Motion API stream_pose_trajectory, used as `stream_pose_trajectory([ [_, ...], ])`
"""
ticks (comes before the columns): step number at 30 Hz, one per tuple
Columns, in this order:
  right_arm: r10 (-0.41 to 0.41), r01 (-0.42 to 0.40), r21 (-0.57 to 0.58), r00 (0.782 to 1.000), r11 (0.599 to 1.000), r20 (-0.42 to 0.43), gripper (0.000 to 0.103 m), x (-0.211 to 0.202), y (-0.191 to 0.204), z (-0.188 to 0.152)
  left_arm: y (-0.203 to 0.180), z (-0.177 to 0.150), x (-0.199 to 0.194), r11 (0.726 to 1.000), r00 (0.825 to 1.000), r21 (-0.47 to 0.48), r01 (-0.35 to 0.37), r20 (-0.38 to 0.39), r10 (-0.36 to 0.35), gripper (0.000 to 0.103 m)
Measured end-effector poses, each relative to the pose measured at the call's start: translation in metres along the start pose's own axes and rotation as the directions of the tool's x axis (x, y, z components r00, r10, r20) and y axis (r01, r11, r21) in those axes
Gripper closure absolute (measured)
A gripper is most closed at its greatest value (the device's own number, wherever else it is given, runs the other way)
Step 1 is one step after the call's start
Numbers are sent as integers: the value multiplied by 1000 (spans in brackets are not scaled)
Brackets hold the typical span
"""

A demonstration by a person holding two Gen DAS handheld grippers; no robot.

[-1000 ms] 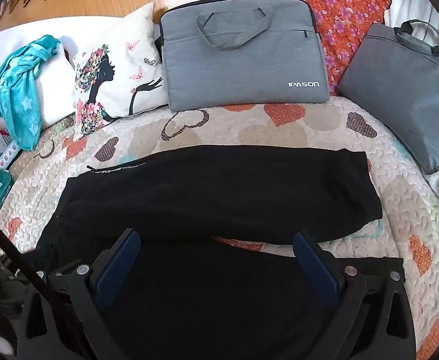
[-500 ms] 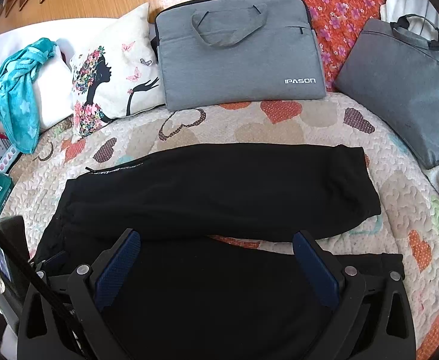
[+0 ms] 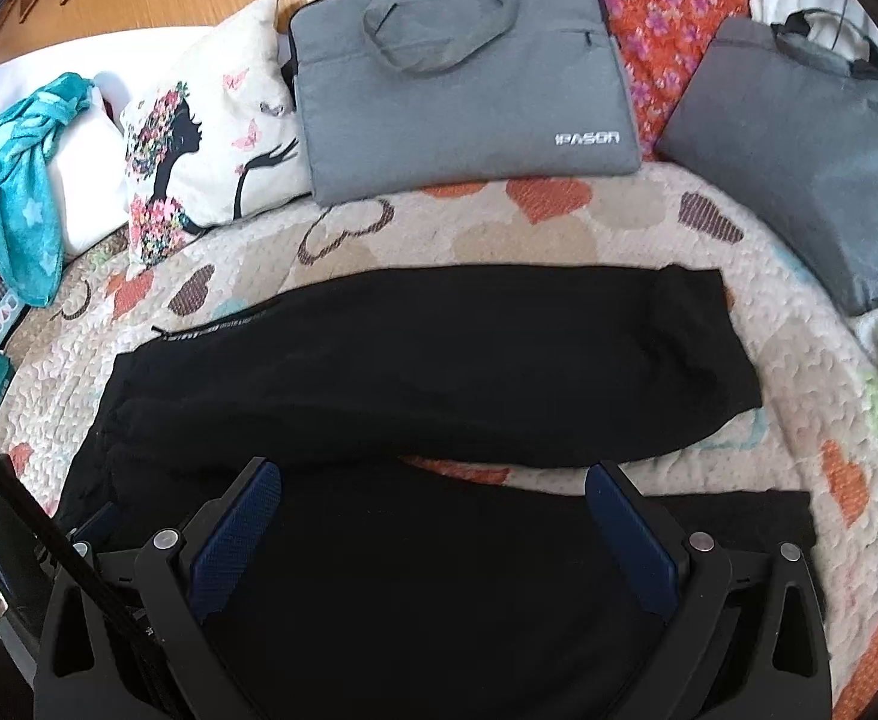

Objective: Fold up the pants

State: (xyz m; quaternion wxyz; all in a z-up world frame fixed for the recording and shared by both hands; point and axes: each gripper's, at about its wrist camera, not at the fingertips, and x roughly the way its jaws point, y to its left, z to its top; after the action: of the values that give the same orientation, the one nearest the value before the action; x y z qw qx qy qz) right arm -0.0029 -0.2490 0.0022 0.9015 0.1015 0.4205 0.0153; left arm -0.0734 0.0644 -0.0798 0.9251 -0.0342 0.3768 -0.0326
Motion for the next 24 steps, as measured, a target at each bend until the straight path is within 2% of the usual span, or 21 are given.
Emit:
stream_pose_trajectory([
  [6,0,-1,-53,1000,999,-26,0,7,12,-10,-30,26,23,1000,1000,9,-13,-20,13,0],
  [8,11,-12,-59,999,998,-34,0,6,13,-12,-55,40,42,1000,1000,16,-20,-24,20,0],
  [11,50,-52,-47,997,998,-58,0,9,16,-12,-64,41,46,999,999,21,-27,-24,28,0],
  [17,63,-70,-100,995,993,-74,0,13,29,-14,-59,38,42,999,999,22,-26,-26,26,0],
  [24,96,-106,-111,991,988,-94,0,9,33,-15,-52,31,34,997,998,51,-56,-19,57,0],
])
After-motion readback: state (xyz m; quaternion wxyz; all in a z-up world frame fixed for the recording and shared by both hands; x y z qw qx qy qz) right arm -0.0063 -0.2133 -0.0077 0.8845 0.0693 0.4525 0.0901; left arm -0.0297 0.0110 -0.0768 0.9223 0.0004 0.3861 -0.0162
